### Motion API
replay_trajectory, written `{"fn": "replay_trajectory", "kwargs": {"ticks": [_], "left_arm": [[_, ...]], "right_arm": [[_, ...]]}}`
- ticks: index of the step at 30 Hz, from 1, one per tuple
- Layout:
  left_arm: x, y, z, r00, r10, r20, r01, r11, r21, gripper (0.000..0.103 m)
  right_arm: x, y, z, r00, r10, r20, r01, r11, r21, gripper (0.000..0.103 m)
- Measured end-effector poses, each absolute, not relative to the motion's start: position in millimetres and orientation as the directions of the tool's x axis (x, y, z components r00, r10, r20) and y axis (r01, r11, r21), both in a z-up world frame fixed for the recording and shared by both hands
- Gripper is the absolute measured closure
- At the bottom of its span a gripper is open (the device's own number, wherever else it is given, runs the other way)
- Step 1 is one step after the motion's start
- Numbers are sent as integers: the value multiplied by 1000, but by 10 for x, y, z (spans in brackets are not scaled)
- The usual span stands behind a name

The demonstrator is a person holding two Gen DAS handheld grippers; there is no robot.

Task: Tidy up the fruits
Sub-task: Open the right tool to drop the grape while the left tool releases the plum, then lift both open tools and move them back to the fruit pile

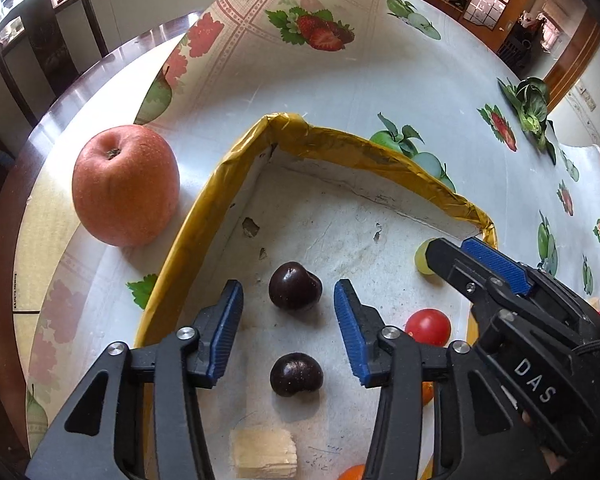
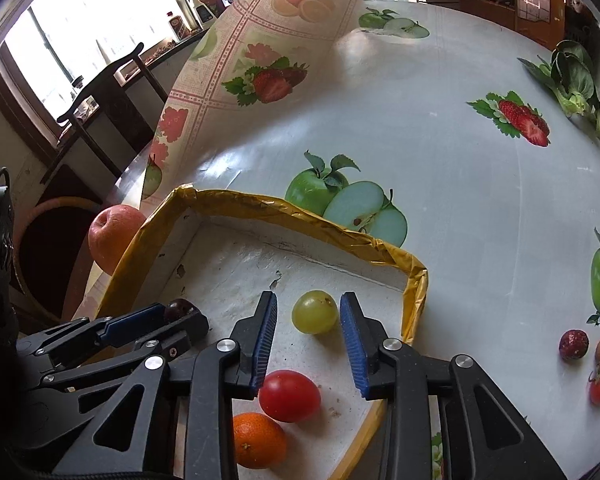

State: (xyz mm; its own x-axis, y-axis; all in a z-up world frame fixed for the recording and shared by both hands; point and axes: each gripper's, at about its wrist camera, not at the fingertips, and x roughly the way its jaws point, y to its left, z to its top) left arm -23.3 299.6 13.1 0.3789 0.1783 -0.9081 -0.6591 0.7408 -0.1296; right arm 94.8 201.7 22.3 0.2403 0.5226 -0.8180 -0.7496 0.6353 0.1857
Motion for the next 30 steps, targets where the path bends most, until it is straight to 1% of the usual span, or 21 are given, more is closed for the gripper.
{"fn": "replay_trajectory", "kwargs": {"ticks": [1, 2, 15, 30], "left_arm": [[-256, 2993, 152, 383, 177, -907, -659, 740, -134, 57], [-275, 2982, 172, 386, 175, -906, -660, 739, -138, 57], [-415, 2679, 488, 428, 179, -886, -637, 755, -155, 57], [-502, 2115, 687, 462, 142, -875, -575, 800, -174, 57]], "right_arm": [[946, 1981, 262, 248, 529, -812, -746, 638, 188, 61], [942, 1949, 306, 254, 535, -806, -743, 641, 191, 61], [746, 1364, 657, 296, 563, -771, -703, 675, 223, 60], [548, 478, 852, 365, 533, -763, -626, 747, 223, 60]]}}
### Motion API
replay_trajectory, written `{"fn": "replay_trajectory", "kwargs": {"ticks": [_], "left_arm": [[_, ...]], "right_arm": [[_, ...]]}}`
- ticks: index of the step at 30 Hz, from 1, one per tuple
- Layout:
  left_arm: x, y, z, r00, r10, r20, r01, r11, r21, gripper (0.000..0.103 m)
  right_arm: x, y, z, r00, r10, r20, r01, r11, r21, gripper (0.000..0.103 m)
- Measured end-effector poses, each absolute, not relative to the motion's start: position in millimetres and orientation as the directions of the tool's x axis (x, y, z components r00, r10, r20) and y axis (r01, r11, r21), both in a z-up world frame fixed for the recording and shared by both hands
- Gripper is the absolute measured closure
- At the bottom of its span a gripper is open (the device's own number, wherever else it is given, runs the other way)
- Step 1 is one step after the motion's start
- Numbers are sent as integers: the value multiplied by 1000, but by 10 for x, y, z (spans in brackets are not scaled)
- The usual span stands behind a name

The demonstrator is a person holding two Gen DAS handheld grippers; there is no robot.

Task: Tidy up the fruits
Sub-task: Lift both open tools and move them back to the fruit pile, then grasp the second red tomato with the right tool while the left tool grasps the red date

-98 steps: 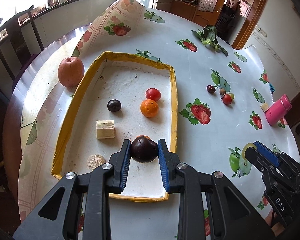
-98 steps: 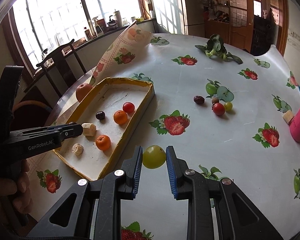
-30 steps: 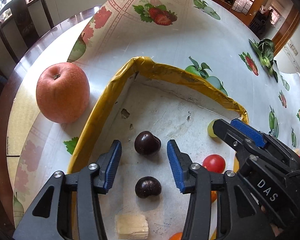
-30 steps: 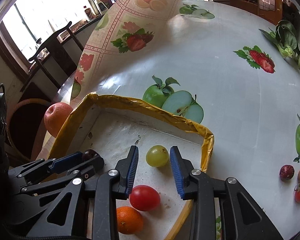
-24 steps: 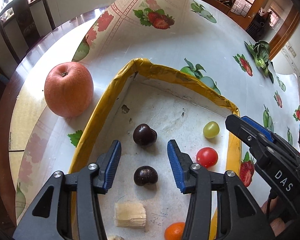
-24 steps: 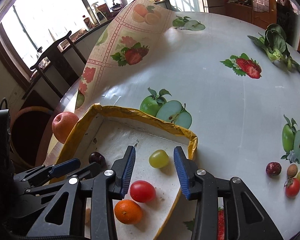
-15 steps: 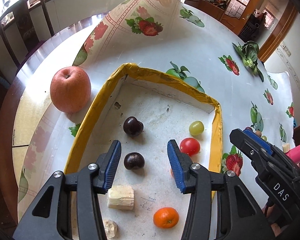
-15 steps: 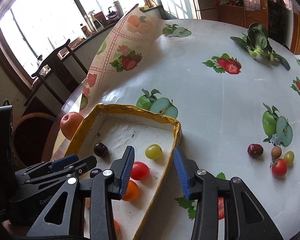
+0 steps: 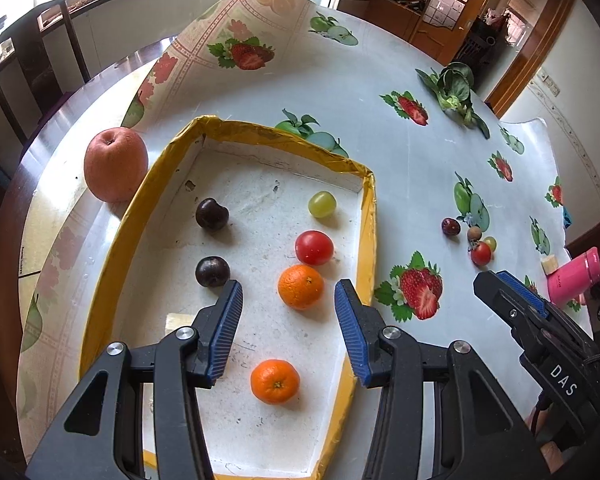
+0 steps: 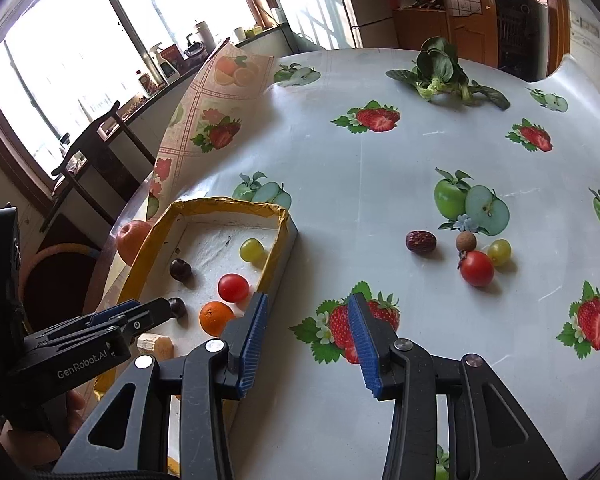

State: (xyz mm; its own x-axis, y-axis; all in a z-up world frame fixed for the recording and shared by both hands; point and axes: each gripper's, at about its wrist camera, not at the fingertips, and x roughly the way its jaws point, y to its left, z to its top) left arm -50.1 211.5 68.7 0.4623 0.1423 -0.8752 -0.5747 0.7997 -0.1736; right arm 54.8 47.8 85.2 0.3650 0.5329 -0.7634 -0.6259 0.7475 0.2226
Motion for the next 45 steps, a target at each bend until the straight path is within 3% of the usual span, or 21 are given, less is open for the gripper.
{"fn": "replay_trajectory", "kwargs": {"ticks": [3, 25, 45], "left_arm": [[-499, 2011, 712, 468, 131, -874, -561, 808, -179, 57], [-180, 1329, 730, 478, 46, -877, -450, 870, -200, 57], [605, 1337, 392, 437, 27, -899, -427, 886, -181, 57]], "right_arm": [[501, 315, 879, 382, 525, -761, -612, 761, 218, 55], [675, -813, 704, 440, 434, -786, -466, 859, 213, 55], [1686, -156, 222, 399, 429, -810, -465, 856, 225, 55]]}}
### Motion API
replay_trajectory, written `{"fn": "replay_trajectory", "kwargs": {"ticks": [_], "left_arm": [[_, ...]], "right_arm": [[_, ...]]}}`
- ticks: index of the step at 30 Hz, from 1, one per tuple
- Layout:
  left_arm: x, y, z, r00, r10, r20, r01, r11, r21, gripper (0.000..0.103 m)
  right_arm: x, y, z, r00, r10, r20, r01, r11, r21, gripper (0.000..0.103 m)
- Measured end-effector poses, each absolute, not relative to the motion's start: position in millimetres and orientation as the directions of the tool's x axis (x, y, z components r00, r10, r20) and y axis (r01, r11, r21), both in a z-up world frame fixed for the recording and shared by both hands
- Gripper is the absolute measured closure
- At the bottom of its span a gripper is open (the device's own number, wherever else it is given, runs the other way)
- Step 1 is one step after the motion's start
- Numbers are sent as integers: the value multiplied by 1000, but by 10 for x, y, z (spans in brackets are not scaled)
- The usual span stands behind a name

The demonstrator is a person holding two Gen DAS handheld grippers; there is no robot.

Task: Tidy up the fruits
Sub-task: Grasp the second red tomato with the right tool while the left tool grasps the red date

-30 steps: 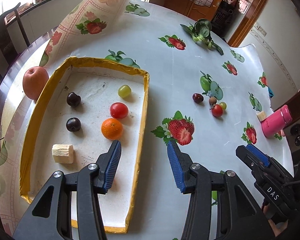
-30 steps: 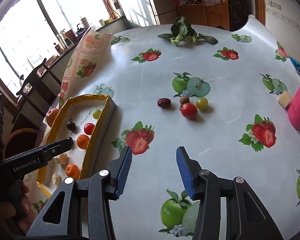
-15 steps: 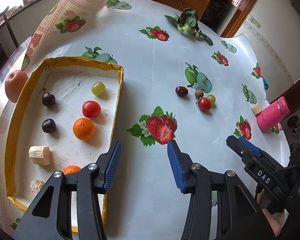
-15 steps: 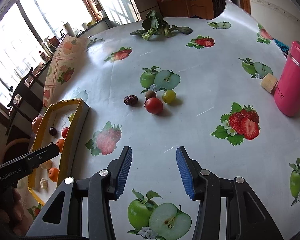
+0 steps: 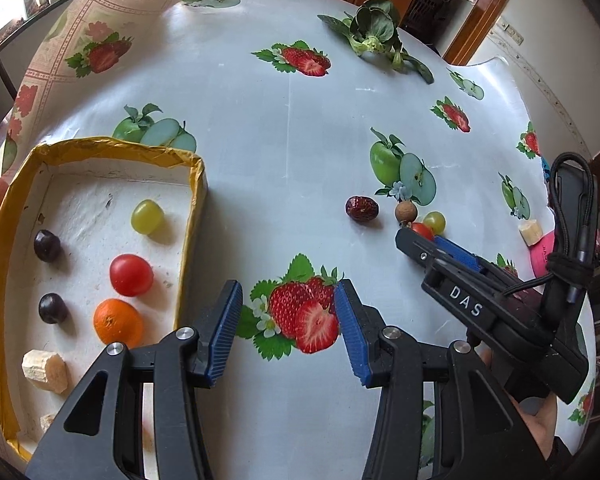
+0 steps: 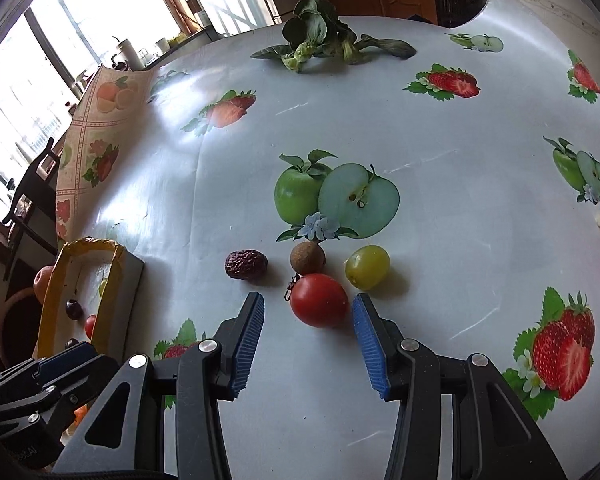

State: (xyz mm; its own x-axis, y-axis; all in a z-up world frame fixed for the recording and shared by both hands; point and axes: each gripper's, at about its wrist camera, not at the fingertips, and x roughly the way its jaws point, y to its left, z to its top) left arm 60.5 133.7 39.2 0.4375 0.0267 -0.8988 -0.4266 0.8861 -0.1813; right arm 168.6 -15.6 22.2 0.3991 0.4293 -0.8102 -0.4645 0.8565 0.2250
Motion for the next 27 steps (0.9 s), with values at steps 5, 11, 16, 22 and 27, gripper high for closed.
{"fn": "replay_trajectory", "kwargs": {"ticks": [5, 11, 16, 22, 27], "left_arm": [[923, 1271, 302, 438, 10, -899, -398, 899, -184, 57], [1330, 1098, 123, 427, -22, -904, -354, 916, -189, 57], [1532, 950, -4, 424, 14, -906, -352, 924, -150, 56], [1587, 869, -13, 440, 59, -896, -323, 941, -97, 76], [1455, 880, 15, 425, 41, -904, -326, 939, -111, 76]], "right_arm": [[1713, -102, 157, 399, 415, -817, -517, 838, 173, 68], [1542, -528, 304, 419, 444, -792, -498, 842, 208, 69], [1446, -893, 342, 411, 451, -793, -435, 861, 264, 69], [1301, -1048, 374, 400, 453, -796, -424, 862, 277, 69], [1204, -1044, 441, 402, 463, -790, -431, 857, 282, 69]]}}
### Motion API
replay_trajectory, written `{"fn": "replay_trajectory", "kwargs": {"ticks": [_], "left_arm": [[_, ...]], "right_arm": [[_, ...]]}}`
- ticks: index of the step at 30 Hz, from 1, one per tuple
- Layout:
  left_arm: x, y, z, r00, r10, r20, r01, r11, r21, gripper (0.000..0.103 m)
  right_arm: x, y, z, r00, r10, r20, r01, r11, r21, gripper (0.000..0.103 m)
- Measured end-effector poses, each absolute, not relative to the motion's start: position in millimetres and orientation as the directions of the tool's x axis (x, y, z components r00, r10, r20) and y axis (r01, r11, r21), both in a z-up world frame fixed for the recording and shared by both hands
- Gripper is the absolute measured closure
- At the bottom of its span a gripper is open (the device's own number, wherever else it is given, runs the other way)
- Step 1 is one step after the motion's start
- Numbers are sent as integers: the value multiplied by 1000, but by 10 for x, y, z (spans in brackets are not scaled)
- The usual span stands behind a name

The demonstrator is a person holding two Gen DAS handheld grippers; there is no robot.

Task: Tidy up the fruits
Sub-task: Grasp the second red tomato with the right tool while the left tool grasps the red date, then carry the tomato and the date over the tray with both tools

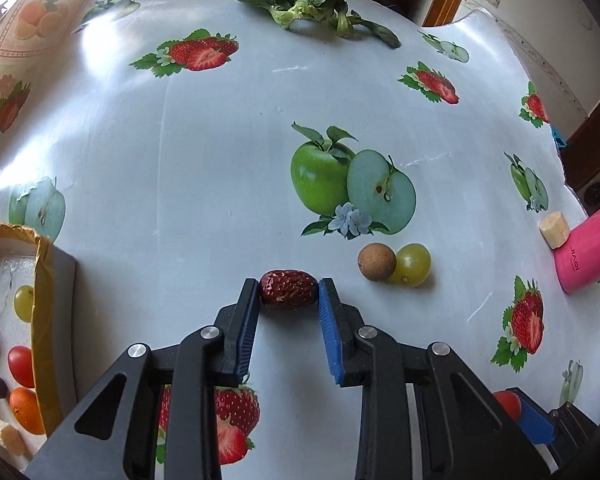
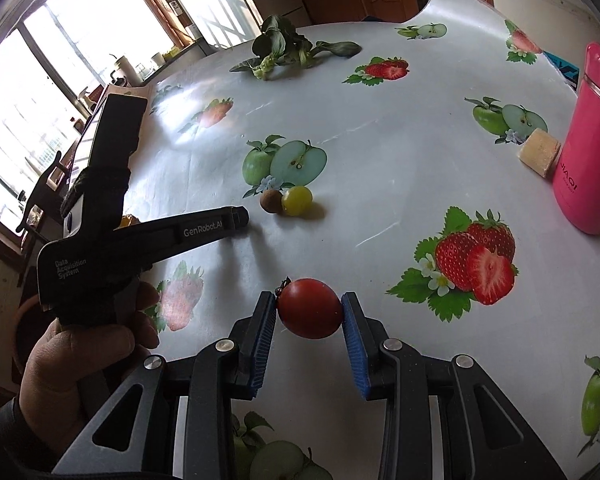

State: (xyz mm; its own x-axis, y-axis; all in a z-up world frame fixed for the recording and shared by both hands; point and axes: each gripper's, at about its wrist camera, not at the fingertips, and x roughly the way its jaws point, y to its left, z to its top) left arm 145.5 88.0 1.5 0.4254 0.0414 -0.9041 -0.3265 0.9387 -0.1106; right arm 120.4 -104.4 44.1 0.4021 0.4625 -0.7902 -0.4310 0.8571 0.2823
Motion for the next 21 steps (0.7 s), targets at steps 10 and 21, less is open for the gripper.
{"fn": "replay_trajectory", "kwargs": {"ticks": [10, 21], "left_arm": [[796, 908, 236, 425, 59, -903, -362, 926, -110, 76], [179, 911, 573, 453, 84, -887, -380, 919, -107, 76]], "right_arm": [[892, -977, 546, 401, 461, -792, -463, 848, 259, 69], [476, -834, 743, 406, 473, -782, -519, 824, 229, 69]]}}
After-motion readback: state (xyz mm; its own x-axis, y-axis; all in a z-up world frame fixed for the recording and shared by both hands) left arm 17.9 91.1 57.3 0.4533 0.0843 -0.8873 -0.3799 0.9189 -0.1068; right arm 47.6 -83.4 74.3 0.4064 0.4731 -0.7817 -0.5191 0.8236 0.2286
